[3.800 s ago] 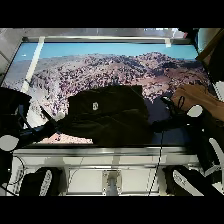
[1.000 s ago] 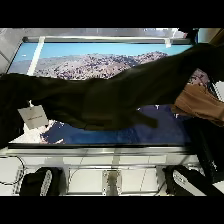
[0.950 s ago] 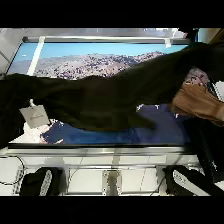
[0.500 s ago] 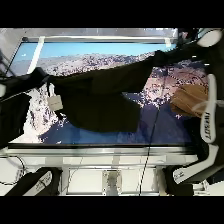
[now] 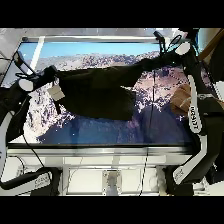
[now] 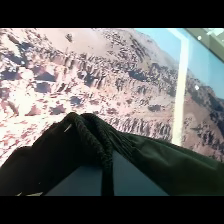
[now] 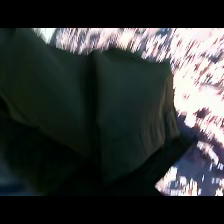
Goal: Fold the clothes and pants, and hang the long-sleeved shirts on hangers.
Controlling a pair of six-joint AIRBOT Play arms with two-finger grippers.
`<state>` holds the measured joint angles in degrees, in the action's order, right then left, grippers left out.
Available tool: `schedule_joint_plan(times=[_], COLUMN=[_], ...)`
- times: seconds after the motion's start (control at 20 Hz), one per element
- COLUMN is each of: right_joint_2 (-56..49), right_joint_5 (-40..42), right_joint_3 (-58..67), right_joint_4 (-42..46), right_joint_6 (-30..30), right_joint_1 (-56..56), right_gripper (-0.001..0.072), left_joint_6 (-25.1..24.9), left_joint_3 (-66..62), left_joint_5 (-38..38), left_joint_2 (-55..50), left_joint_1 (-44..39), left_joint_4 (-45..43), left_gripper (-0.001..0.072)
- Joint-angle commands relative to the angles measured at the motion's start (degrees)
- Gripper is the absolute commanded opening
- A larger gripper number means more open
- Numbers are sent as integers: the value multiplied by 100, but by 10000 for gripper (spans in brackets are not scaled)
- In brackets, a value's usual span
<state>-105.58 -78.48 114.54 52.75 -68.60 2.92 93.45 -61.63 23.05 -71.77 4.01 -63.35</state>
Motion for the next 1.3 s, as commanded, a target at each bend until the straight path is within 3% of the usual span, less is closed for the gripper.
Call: schedule_joint_plan(times=[0.0,0.1,0.2,0.4,0.5,0.75,0.9,1.0,1.05,1.1,1.15,1.25], right_joint_2=[463,894,1167,1403,1390,1327,1346,1445,1545,1683,1864,2389], right_joint_5=[-1316,-1325,-1290,-785,2,1082,1088,549,138,-256,-621,-1139], right_joint_3=[-306,-1078,-1904,-3676,-4411,-5088,-5080,-5023,-4957,-4881,-4802,-4680], right_joint_4=[778,793,811,811,804,706,560,625,717,839,968,1161], right_joint_6=[181,186,186,186,184,39,-157,-280,-282,-282,-293,-291], right_joint_1=[299,588,894,1598,1878,2225,2288,2243,2205,2164,2090,1864], right_gripper=[-2,-1,-1,-1,-1,-1,1,82,154,211,244,284], left_joint_6=[-9,-7,-9,-9,-7,-4,2,4,13,15,13,15], left_joint_3=[-4,11,184,367,367,367,363,317,254,164,37,-203], left_joint_5=[1746,2732,2999,2931,2761,2389,2212,2218,2223,2243,2297,2426], left_joint_2=[431,485,485,385,225,-402,-684,-645,-540,-393,-184,352], left_joint_1=[282,304,299,302,299,162,107,109,118,144,173,223], left_joint_4=[-1202,-2004,-2371,-3152,-3224,-3222,-3222,-3222,-3230,-3226,-3230,-3270], left_gripper=[21,21,21,21,21,22,22,41,262,541,676,674])
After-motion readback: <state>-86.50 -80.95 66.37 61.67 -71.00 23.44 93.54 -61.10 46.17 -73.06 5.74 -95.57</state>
